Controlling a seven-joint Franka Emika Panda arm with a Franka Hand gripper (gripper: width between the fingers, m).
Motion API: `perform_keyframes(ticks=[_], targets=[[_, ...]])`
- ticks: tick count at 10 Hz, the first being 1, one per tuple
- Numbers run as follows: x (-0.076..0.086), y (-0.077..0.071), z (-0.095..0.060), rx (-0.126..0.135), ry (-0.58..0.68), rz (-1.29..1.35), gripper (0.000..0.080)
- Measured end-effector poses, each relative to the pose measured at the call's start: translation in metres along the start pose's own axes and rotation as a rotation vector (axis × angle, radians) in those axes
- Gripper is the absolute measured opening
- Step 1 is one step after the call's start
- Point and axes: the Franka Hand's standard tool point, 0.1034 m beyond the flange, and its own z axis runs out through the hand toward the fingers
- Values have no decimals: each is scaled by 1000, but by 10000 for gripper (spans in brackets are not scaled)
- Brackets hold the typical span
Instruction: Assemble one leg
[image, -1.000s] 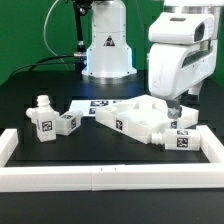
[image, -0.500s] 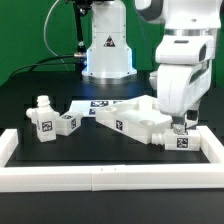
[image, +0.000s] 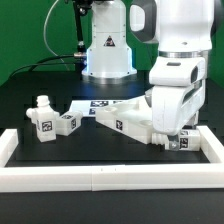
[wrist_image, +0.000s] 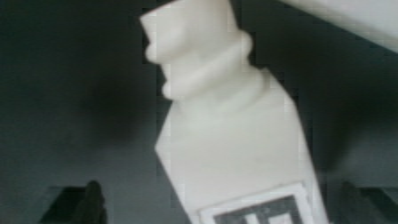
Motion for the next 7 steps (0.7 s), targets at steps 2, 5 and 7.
perform_keyframes(ticks=[2, 5, 7], targets=[[0, 0, 0, 0, 0, 0, 552], [-1, 2, -2, 2, -5, -1, 281], [1, 15, -39, -9, -28, 8, 281]])
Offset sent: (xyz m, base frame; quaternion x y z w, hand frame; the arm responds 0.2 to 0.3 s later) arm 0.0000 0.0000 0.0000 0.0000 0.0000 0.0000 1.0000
